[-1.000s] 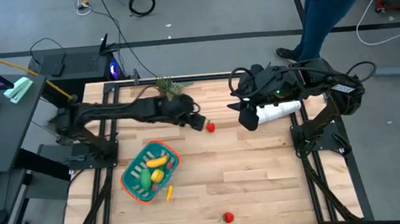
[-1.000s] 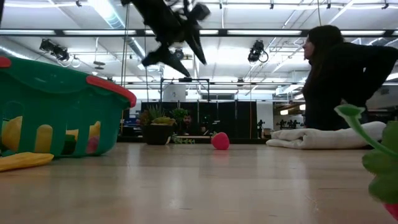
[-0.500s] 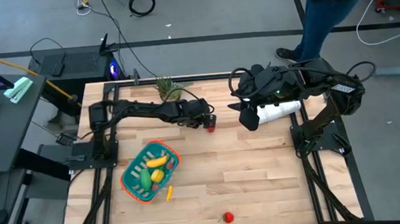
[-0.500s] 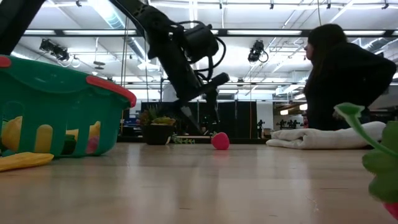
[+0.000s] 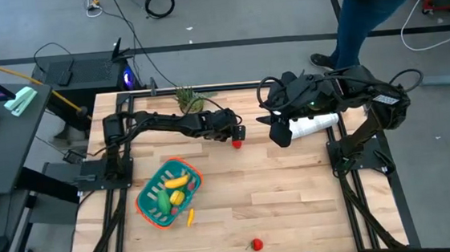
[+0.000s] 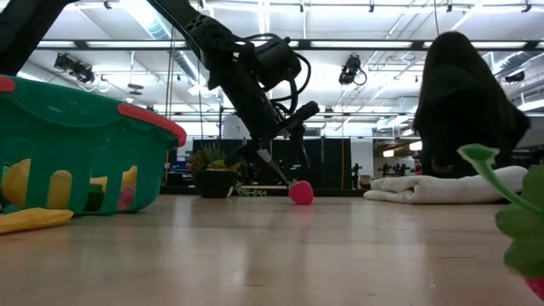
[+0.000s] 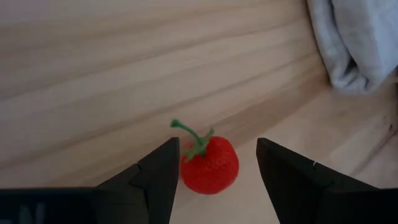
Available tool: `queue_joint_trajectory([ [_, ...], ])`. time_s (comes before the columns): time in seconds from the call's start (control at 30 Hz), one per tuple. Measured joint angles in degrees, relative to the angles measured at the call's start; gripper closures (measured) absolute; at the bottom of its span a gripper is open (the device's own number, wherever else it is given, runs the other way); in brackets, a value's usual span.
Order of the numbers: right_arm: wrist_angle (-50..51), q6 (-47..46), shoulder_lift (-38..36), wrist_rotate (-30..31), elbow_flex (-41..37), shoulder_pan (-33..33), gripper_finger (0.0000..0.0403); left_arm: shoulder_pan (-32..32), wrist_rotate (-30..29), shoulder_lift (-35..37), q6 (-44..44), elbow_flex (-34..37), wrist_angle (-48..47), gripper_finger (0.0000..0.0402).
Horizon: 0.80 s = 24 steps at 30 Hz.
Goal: Pick and placing Produce into tupperware
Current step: Put the top red strawberry into the blue basket
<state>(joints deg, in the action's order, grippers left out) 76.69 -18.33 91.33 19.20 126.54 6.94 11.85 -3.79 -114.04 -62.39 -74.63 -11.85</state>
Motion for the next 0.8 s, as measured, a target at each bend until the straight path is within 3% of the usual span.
queue_joint_trajectory([
  [0.8, 0.0, 0.35, 0.0, 0.0, 0.0, 0.0, 0.0199, -0.47, -2.2, -0.07, -3.15, 0.04, -1.84, 0.0187],
])
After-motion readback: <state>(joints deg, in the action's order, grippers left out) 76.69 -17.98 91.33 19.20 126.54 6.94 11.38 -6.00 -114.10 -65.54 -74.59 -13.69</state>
